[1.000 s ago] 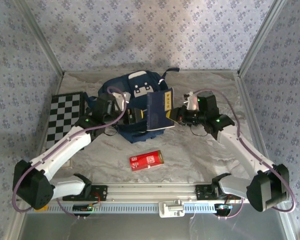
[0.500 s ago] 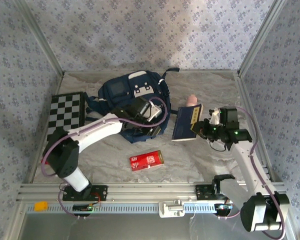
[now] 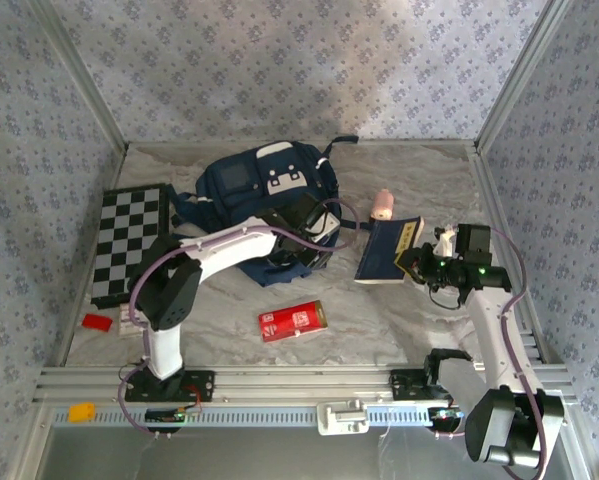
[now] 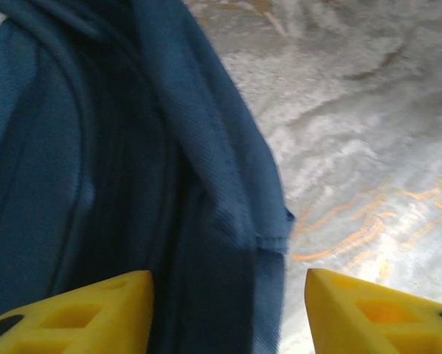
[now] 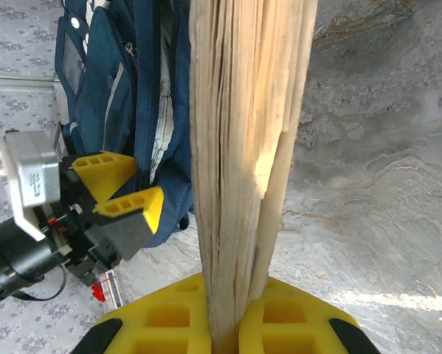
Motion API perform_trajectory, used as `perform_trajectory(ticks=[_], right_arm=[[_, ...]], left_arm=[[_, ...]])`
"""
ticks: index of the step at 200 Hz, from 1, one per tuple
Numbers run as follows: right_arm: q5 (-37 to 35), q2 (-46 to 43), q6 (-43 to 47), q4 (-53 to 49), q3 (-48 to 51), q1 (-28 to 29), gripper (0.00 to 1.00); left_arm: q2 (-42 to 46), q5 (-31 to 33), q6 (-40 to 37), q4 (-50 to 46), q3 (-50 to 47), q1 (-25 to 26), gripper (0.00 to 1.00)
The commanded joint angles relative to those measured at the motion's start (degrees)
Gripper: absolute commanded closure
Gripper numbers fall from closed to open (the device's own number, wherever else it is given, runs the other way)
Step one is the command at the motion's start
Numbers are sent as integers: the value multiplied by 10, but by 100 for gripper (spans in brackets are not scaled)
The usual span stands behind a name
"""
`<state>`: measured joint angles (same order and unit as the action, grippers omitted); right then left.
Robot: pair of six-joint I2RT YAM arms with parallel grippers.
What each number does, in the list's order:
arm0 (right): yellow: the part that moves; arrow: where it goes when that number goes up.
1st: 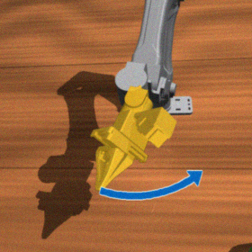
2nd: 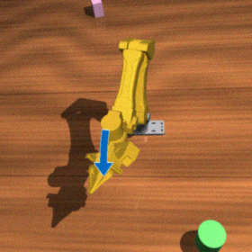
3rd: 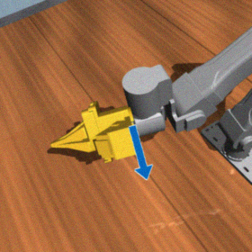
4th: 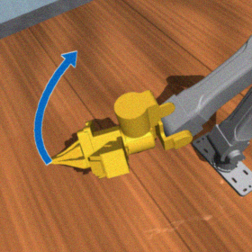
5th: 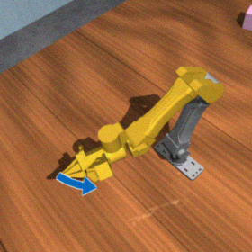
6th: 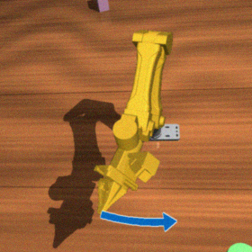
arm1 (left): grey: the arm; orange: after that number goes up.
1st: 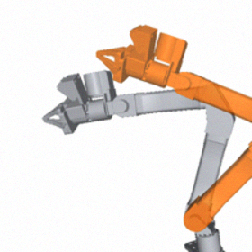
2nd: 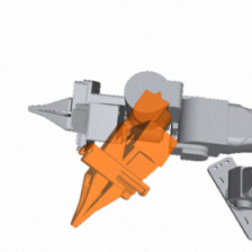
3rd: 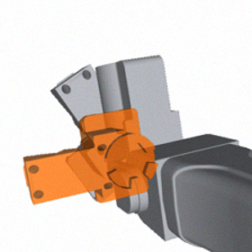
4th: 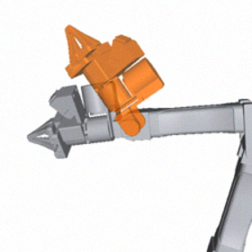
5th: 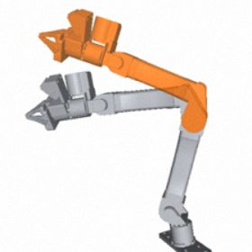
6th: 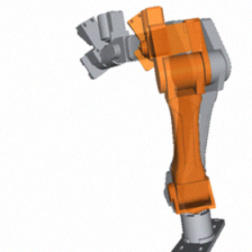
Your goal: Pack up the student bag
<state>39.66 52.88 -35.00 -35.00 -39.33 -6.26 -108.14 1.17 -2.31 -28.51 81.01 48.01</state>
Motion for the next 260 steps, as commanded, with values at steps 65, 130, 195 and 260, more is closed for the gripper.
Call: perform_trajectory(ticks=[65,130,195,260], right_arm=[[46,13,26,25,-16,4,100],[37,51,34,20,-56,85,100],[-6,165,-87,197,-90,249,100],[-79,381,-167,362,-202,363,100]], left_arm=[[-1,39,28,-16,31,-7,85],[115,60,44,8,11,-20,100],[188,36,47,15,42,-57,100],[198,69,61,19,86,-61,100]])
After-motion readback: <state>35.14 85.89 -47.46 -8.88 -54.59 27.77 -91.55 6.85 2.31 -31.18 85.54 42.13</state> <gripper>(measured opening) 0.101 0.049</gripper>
